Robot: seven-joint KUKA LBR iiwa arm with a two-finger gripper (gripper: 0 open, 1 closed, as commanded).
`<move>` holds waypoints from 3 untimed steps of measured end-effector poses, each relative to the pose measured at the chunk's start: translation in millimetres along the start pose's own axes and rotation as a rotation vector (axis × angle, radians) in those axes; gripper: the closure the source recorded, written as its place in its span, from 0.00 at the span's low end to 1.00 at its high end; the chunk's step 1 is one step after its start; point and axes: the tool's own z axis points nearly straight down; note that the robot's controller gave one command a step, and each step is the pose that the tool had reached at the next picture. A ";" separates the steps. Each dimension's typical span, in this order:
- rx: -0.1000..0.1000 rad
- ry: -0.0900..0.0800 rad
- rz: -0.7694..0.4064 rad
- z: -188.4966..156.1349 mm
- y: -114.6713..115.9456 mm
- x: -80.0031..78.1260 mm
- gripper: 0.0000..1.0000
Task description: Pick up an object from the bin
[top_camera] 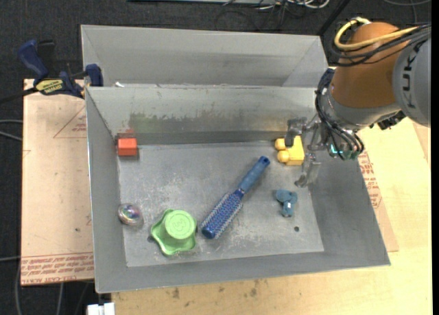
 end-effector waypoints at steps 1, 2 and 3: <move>0.000 -0.002 -0.336 71.6 -6.0 -16.2 0.00; 0.001 -0.006 -0.337 69.2 -6.0 -17.4 1.00; 0.001 -0.007 -0.337 69.2 -5.9 -17.5 0.00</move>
Offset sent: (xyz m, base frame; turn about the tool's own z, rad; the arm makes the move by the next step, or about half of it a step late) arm 0.0165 -0.0068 -0.0690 -0.3390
